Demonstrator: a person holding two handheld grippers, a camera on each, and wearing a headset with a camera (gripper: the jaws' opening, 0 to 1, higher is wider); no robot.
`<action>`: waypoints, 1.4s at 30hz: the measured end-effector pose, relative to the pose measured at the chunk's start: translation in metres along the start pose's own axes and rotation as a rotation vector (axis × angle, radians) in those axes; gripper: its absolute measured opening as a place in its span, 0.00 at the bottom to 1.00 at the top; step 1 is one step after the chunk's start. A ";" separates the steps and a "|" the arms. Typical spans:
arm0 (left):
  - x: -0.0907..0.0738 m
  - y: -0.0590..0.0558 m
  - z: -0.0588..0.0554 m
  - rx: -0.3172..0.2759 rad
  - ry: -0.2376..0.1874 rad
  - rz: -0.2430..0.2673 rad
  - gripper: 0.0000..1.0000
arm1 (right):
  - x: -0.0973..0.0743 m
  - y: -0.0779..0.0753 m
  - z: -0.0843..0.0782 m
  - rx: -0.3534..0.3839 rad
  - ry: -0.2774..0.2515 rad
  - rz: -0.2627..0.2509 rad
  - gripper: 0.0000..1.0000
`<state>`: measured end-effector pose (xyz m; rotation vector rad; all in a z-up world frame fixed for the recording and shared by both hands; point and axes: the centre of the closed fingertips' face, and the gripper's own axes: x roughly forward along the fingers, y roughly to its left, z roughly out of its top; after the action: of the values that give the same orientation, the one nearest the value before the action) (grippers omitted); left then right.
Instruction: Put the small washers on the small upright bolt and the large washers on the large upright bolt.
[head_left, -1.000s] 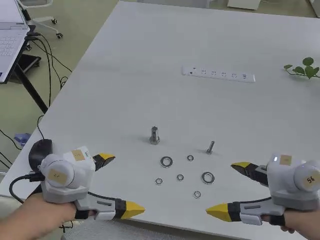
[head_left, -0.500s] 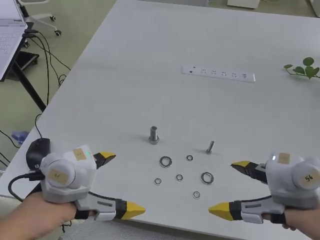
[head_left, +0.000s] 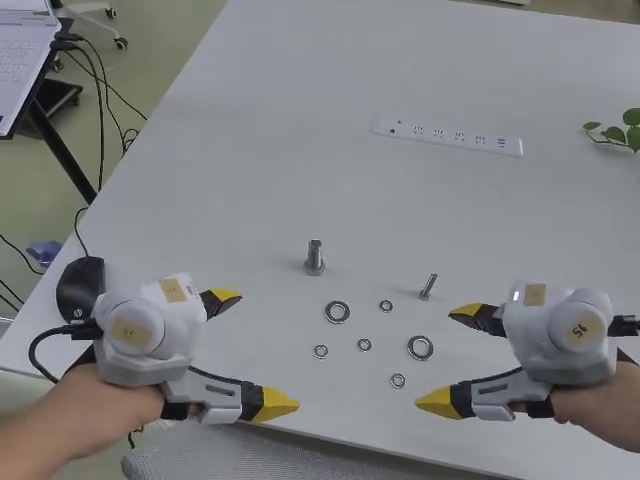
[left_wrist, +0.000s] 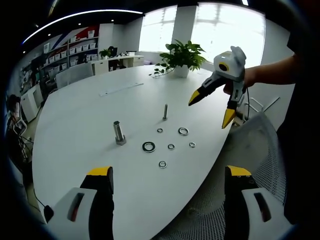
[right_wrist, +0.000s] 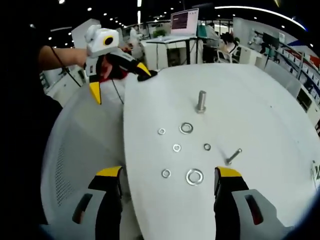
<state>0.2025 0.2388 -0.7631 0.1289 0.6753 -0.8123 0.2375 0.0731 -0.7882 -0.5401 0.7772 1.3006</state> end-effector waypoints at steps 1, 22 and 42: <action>0.000 0.000 0.001 -0.001 -0.004 -0.002 0.92 | 0.002 0.000 -0.001 -0.012 0.010 0.004 0.75; 0.000 -0.001 0.000 0.021 -0.014 -0.013 0.92 | 0.047 0.012 -0.018 -0.201 0.178 0.090 0.60; 0.000 0.007 -0.002 0.032 -0.010 -0.013 0.89 | 0.069 0.016 -0.038 -0.264 0.281 0.122 0.43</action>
<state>0.2064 0.2445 -0.7657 0.1489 0.6543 -0.8360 0.2202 0.0925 -0.8639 -0.9132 0.8848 1.4696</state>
